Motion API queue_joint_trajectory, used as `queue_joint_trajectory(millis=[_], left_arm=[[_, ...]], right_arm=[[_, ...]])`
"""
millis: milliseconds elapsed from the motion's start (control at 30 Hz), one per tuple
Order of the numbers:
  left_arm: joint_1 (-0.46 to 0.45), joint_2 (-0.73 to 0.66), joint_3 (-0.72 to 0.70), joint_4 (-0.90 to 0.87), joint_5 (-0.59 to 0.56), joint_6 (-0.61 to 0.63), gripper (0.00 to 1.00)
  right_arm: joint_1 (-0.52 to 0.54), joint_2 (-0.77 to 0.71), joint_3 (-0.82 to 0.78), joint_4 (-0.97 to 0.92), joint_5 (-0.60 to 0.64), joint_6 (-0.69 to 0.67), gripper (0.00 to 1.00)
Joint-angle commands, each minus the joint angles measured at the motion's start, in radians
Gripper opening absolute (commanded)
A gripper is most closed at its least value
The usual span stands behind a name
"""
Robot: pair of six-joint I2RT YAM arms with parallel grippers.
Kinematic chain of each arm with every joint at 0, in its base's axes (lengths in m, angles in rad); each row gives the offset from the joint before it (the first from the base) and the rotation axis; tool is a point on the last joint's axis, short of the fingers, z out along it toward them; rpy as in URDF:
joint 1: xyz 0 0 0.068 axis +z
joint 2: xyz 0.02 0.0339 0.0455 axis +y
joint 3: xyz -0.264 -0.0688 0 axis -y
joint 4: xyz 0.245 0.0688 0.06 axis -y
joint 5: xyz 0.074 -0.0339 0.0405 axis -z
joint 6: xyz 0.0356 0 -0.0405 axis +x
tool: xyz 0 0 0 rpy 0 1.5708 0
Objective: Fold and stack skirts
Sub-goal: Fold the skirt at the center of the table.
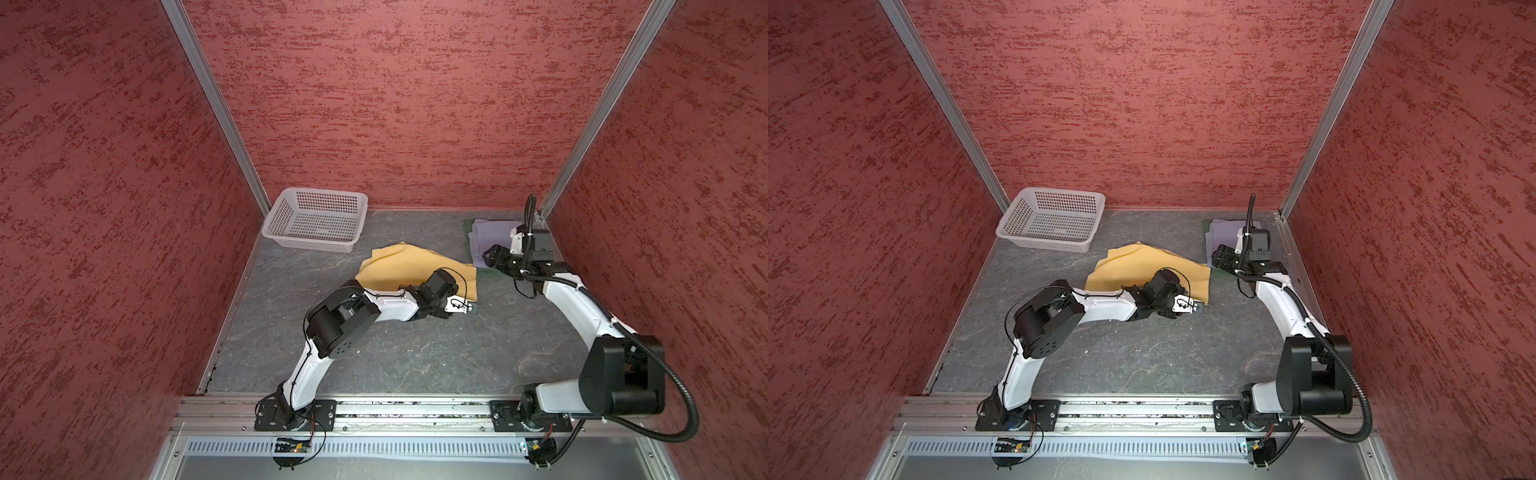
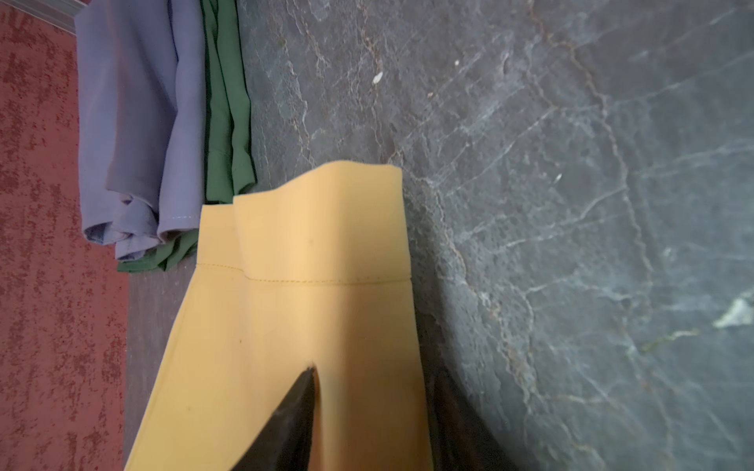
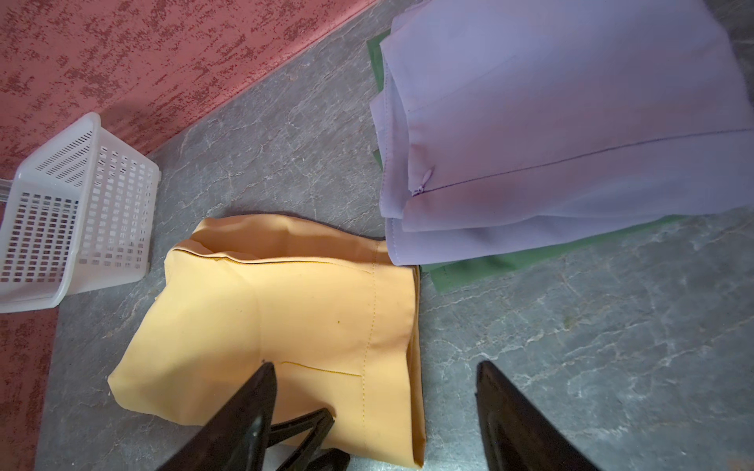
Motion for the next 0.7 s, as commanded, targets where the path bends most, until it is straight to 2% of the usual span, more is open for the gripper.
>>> queue_joint_trajectory(millis=[0,133,233,333,500,567,667], left_arm=[[0.004,-0.012,-0.028,0.008,0.027,0.015,0.56],[0.009,0.015,0.018,-0.072,0.023,0.007,0.55],[0.008,0.040,0.057,-0.125,0.011,-0.005,0.50],[0.009,0.049,0.066,-0.147,0.016,-0.008,0.33],[0.014,0.070,0.099,-0.205,0.014,-0.020,0.24],[0.020,0.081,0.128,-0.247,0.015,-0.033,0.12],[0.035,0.070,0.139,-0.260,0.051,-0.068,0.10]], right_arm=[[-0.006,-0.019,-0.013,0.034,-0.015,0.010,0.77],[-0.009,-0.018,-0.017,0.037,-0.014,0.016,0.78],[-0.008,-0.024,-0.022,0.041,-0.016,0.025,0.77],[-0.008,-0.028,-0.030,0.048,-0.023,0.042,0.78],[-0.009,-0.028,-0.055,0.073,-0.066,0.074,0.77],[-0.009,-0.033,-0.073,0.095,-0.099,0.085,0.77],[-0.008,-0.048,-0.115,0.136,-0.127,0.106,0.78]])
